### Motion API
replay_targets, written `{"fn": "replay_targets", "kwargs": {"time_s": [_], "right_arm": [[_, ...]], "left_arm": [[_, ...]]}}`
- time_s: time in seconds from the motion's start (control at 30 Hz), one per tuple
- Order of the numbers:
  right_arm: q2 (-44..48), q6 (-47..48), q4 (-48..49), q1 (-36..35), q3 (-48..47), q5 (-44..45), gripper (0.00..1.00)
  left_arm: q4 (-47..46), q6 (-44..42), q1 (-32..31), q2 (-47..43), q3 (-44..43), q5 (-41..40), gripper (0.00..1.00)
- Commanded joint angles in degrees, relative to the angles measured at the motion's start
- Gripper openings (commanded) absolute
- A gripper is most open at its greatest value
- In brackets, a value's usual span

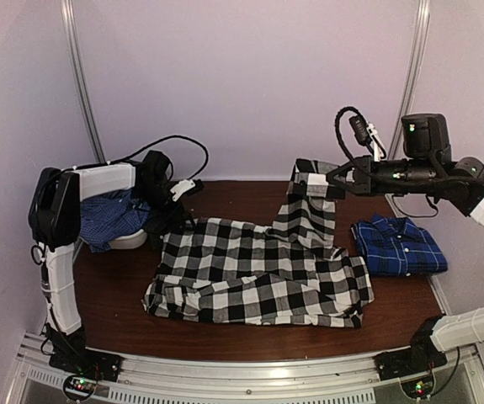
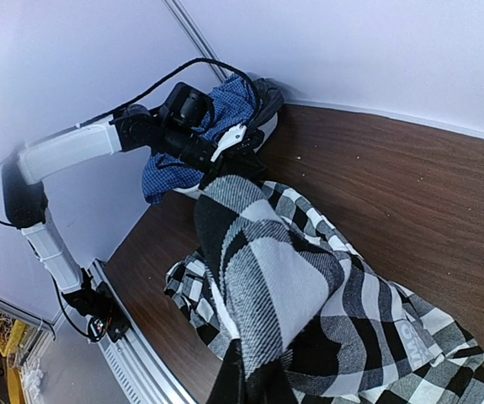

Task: Fold and stack the long sleeve shirts
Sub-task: Pick up the 1/3-folded shirt from the center of the board.

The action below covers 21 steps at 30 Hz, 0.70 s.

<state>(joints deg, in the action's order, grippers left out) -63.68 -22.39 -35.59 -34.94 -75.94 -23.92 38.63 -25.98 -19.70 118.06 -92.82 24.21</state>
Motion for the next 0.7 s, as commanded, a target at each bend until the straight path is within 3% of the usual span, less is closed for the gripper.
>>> {"fn": "replay_targets", "kwargs": {"time_s": [0.0, 0.67], "right_arm": [[1.18, 1.91, -2.02, 0.35, -1.47, -2.88, 0.00], [3.03, 3.08, -5.40, 0.85, -2.50, -7.67, 0.00]], "left_arm": [[2.91, -4.58, 2.62, 3.61, -4.75, 6.94, 0.98], [12.41, -10.78, 4.90, 17.02, -20.23, 17.48, 0.95]]}}
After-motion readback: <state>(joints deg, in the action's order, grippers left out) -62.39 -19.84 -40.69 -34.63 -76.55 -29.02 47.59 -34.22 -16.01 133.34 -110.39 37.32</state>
